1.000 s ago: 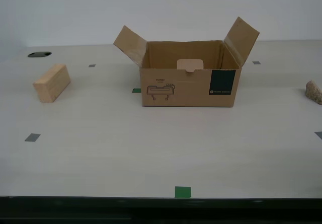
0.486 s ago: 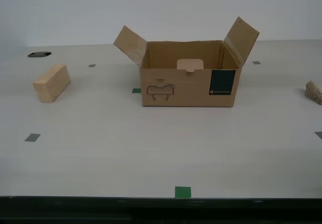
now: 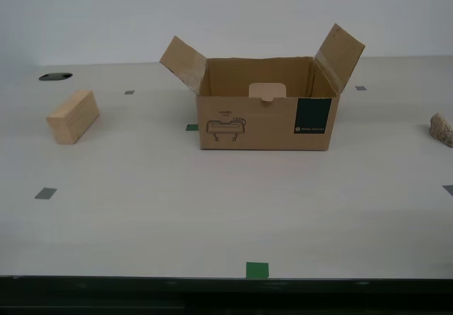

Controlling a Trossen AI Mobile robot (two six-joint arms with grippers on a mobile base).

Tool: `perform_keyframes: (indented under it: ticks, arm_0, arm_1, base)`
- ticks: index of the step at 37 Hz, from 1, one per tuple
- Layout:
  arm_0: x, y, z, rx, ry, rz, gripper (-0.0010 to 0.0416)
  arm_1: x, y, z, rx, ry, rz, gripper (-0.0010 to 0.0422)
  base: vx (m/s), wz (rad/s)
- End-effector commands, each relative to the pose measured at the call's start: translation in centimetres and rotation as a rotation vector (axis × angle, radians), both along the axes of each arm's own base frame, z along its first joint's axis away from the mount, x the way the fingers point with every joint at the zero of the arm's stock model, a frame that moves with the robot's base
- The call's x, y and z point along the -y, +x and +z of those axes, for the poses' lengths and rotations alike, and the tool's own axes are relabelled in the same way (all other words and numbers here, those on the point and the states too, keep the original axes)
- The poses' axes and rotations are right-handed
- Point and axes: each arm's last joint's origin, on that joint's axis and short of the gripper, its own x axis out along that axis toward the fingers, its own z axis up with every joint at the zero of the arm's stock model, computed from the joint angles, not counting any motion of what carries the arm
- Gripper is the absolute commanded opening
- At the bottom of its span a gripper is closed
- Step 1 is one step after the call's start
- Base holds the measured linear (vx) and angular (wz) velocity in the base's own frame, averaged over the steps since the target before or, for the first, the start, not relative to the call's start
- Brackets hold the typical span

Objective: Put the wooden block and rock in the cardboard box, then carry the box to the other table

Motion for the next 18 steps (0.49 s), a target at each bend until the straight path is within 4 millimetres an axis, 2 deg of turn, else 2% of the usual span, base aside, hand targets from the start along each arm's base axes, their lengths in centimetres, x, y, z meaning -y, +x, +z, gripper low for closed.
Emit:
perform_keyframes:
  ticks: [1, 8, 18]
  arm_0:
    - [0.0, -0.01, 0.02, 0.0, -0.001, -0.003, 0.0394]
    - [0.0, -0.02, 0.01, 0.0, -0.001, -0.003, 0.0394]
    - [0.0, -0.22, -0.1, -0.024, -0.001, -0.005, 0.0394]
  arm_1:
    - [-0.01, -0.02, 0.0, -0.002, 0.004, 0.0, 0.0372]
    - [-0.01, -0.01, 0.0, -0.001, 0.004, 0.0, 0.04]
    - [0.0, -0.03, -0.01, -0.003, -0.001, -0.003, 0.0398]
  base:
    - [0.0, 0.0]
    - [0.0, 0.0]
    - [0.0, 0.0]
